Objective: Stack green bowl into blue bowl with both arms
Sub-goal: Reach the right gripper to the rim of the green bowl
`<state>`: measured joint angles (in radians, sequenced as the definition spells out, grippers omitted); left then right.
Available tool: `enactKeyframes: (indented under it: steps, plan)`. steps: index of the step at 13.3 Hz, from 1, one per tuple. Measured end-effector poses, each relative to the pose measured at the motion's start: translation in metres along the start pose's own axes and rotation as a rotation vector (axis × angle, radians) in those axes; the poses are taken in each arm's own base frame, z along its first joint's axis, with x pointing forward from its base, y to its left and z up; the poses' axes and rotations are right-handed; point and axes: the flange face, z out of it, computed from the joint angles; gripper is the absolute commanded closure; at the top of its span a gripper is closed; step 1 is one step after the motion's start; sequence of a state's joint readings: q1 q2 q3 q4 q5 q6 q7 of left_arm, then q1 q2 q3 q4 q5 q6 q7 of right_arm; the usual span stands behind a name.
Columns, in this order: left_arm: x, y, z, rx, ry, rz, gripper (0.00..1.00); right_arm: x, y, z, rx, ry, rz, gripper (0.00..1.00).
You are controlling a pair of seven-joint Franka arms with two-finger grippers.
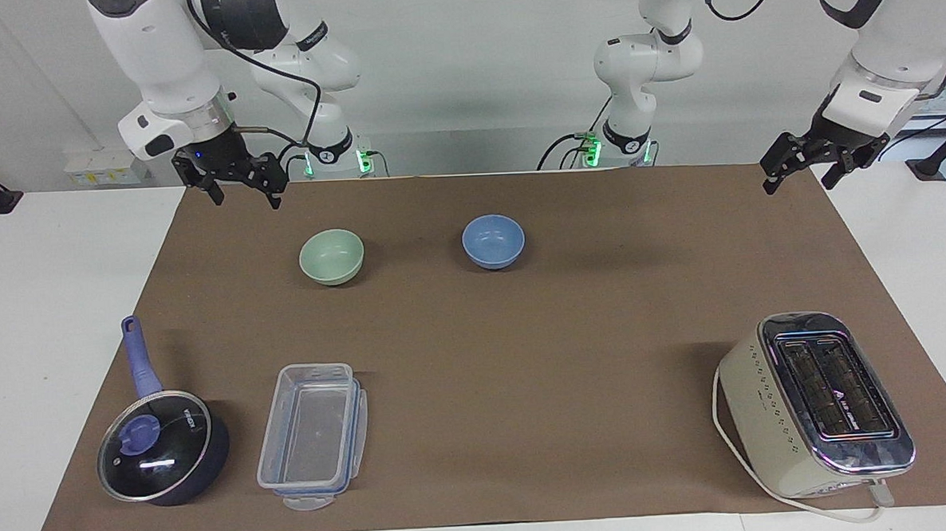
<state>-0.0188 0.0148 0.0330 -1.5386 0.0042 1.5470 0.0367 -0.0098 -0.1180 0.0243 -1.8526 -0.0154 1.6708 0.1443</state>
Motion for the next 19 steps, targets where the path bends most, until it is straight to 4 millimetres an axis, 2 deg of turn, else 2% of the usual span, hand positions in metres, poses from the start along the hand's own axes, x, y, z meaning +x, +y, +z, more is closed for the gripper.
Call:
enactKeyframes:
  steps: [3, 7, 10, 15, 19]
  plan:
    - [0.000, -0.001, 0.000, 0.000, 0.000, -0.002, 0.00, -0.007, 0.011, 0.049, 0.000, -0.032, -0.026, 0.00]
    - [0.000, -0.002, 0.000, 0.000, 0.000, -0.004, 0.00, -0.017, 0.017, 0.104, 0.023, -0.075, -0.066, 0.00]
    - [0.000, -0.002, 0.000, 0.000, 0.000, -0.004, 0.00, -0.029, 0.021, 0.153, 0.063, -0.102, -0.081, 0.00]
    - [0.000, -0.002, 0.000, 0.000, 0.000, -0.004, 0.00, -0.039, 0.015, 0.200, 0.068, -0.063, -0.146, 0.00]
    - [0.000, -0.002, 0.000, 0.000, 0.000, -0.004, 0.00, -0.040, 0.016, 0.222, 0.069, -0.054, -0.178, 0.00]
